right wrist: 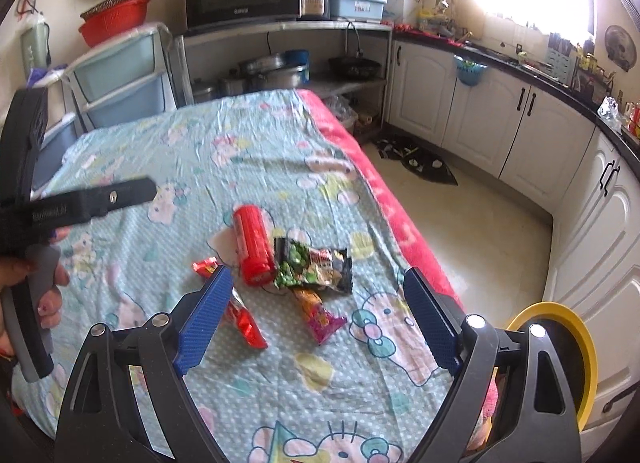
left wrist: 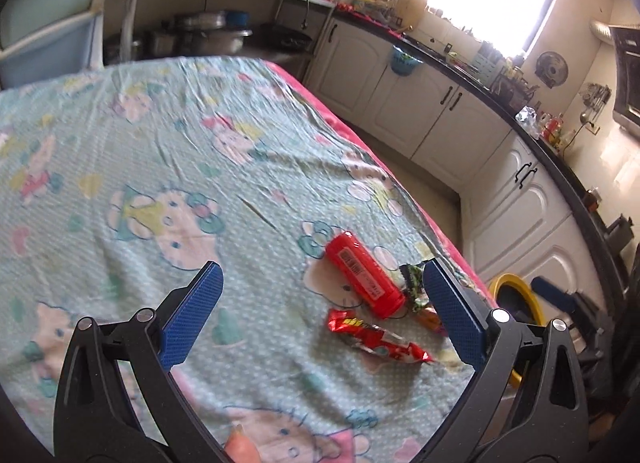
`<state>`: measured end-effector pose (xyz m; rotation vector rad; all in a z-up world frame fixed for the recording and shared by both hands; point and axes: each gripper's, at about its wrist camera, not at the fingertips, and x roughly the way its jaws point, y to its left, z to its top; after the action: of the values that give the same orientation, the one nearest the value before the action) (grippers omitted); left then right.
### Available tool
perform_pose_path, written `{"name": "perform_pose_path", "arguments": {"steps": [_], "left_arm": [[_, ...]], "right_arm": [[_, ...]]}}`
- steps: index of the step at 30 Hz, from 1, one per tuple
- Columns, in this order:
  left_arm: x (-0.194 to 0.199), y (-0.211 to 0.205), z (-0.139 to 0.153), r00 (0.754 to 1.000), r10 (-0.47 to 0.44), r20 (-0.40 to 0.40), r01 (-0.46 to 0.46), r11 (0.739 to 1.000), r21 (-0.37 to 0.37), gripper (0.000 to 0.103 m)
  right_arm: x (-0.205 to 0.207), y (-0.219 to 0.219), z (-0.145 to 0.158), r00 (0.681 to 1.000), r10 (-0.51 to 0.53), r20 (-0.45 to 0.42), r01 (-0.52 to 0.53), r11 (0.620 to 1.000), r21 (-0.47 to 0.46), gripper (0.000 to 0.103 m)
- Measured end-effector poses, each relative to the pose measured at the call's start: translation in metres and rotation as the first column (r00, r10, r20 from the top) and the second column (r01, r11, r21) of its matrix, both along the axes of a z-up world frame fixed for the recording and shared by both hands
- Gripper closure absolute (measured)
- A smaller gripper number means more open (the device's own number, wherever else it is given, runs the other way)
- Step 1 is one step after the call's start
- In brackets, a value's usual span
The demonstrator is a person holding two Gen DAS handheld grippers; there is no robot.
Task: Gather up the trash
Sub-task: 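Lower the left tool around the red tube while the right tool approaches the pink-orange wrapper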
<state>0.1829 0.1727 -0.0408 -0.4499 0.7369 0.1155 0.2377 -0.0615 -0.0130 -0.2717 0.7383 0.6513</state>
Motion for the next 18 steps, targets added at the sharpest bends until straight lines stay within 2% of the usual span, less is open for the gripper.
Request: {"name": "perform_pose_path", "arguments": {"steps": [3,10,14,18], "left_arm": [[0.013,-0.003,-0.007,1.0,-0.024,-0.015,0.023,0.999,-0.042,0.011],[0.049,-0.013,-0.029,0.996,-0.062,-0.068,0.052,0.988,-0.144,0.027],[0.065,-0.017,-0.042,0.992,-0.072,-0.102,0.051,0.979,-0.199,0.036],[0.077,-0.017,-0.051,0.989,-0.067,-0.129,0.036,0.973,-0.229,0.039]], "right_arm": [[0.005,0.002,-0.014,1.0,0.012,-0.023,-0.012,1.0,-0.027,0.019],[0.019,0.009,-0.042,0.995,0.046,-0.088,-0.051,0.997,-0.056,0.025],[0.027,0.009,-0.056,0.989,0.057,-0.139,-0.066,0.996,-0.061,0.038],[0.032,0.011,-0.068,0.982,0.074,-0.176,-0.089,0.993,-0.077,0.049]]}}
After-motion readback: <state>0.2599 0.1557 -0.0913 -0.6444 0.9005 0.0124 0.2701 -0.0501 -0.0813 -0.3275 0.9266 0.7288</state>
